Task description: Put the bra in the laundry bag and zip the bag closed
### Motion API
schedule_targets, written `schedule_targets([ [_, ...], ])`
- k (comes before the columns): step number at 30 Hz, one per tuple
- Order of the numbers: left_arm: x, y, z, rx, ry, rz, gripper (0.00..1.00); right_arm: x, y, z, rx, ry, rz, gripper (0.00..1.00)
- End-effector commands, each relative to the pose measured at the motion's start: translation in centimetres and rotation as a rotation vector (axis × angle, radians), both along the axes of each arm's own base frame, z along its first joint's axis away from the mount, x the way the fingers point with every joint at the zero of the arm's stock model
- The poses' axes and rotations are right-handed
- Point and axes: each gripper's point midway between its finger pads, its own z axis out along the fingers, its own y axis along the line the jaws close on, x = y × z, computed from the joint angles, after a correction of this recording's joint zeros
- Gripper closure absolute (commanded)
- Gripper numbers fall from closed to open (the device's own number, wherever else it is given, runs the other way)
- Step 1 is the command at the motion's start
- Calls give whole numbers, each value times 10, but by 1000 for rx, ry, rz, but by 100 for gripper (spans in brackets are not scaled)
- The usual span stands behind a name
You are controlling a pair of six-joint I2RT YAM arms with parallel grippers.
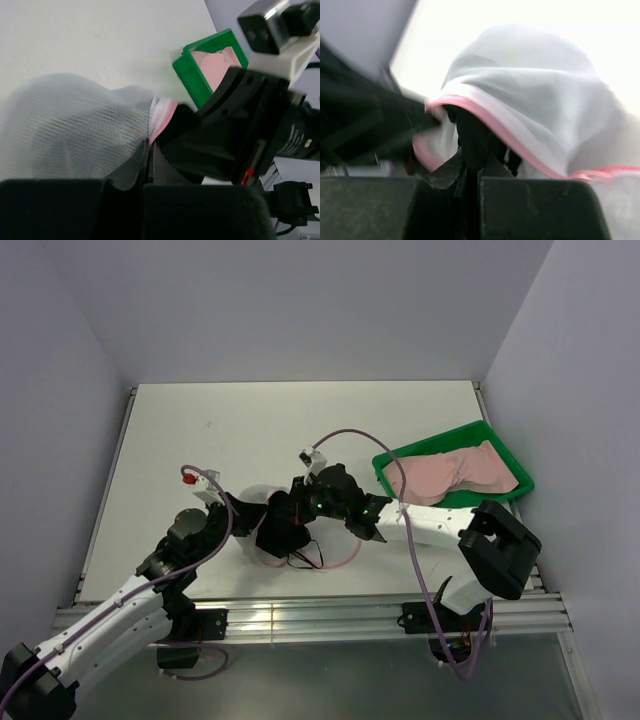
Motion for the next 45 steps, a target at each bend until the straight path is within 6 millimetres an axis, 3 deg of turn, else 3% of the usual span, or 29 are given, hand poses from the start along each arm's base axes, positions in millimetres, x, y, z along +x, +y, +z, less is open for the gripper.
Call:
schedule_targets([
  [1, -11, -2, 1, -46, 20, -34, 100, 39, 4, 64, 227, -17, -276, 100],
  [6, -25, -13, 3, -117, 74, -106, 100, 71, 11, 61, 296, 64, -477, 100],
  [7, -27, -16, 5, -127, 80, -125, 100, 78, 14, 48, 282, 86, -509, 100],
  [8, -29, -19, 9, -157, 86, -137, 100, 81, 20, 52, 308, 107, -531, 100],
  [11, -35, -24, 18, -223, 94, -170, 100, 87, 27, 36, 297, 146, -597, 100],
  [17, -41, -27, 25, -306, 108, -188, 100, 79, 35, 8, 274, 220, -633, 100],
  [20, -35, -21, 25, -311, 95, -141, 100, 65, 37, 3, 227, 191, -617, 100],
  [22, -32, -16, 25, -332, 82, -109, 100, 58, 33, 5, 201, 164, -606, 93],
  [26, -25, -2, 10, -317, 88, -17, 100, 52, 5, -7, 81, 108, -571, 47],
  [29, -22, 4, 7, -347, 80, 21, 100, 52, -19, -13, -20, 80, -544, 25],
  [30, -21, 5, 8, -356, 74, 26, 100, 51, -24, -8, -18, 68, -531, 21],
  [31, -21, 5, 11, -358, 67, 28, 100, 49, -32, -16, -52, 76, -520, 17],
  [36, -20, 8, 8, -332, 65, 40, 100, 38, -55, -5, -88, 32, -472, 8],
  [39, -19, 7, 5, -313, 72, 40, 100, 35, -65, -3, -89, 30, -474, 7],
  [41, -20, 6, 5, -314, 73, 31, 100, 38, -79, -15, -115, 40, -519, 10],
  [45, -23, 4, 7, -320, 66, 9, 100, 60, -125, -41, -155, 69, -684, 21],
])
